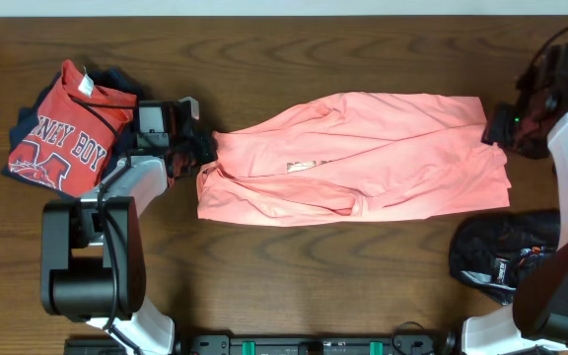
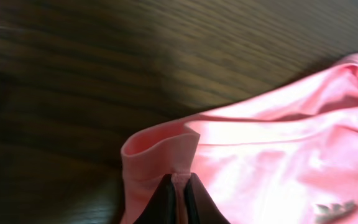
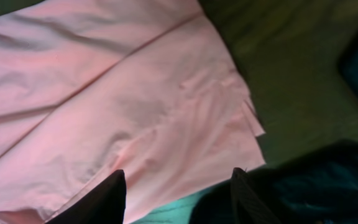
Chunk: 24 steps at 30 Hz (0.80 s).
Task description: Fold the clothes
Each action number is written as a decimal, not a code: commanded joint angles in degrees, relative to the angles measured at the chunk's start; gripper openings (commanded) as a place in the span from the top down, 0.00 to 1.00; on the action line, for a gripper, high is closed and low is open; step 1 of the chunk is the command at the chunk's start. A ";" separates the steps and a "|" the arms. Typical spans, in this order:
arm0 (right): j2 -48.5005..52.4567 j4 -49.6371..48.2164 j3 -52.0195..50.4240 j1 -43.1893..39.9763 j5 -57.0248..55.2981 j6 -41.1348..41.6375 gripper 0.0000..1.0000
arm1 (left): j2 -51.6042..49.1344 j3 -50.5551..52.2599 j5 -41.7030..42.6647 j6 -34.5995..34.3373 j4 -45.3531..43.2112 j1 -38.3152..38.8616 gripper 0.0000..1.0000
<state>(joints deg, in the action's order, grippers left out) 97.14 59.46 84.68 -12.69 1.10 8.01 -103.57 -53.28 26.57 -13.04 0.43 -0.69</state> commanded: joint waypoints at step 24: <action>18.08 -16.63 10.78 2.86 4.94 0.85 0.11 | 5.68 -18.21 -5.25 5.86 12.96 8.11 0.02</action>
<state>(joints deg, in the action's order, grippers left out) 112.51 42.35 92.40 -10.09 5.80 9.41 -95.79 -65.98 26.02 -11.00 12.49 5.39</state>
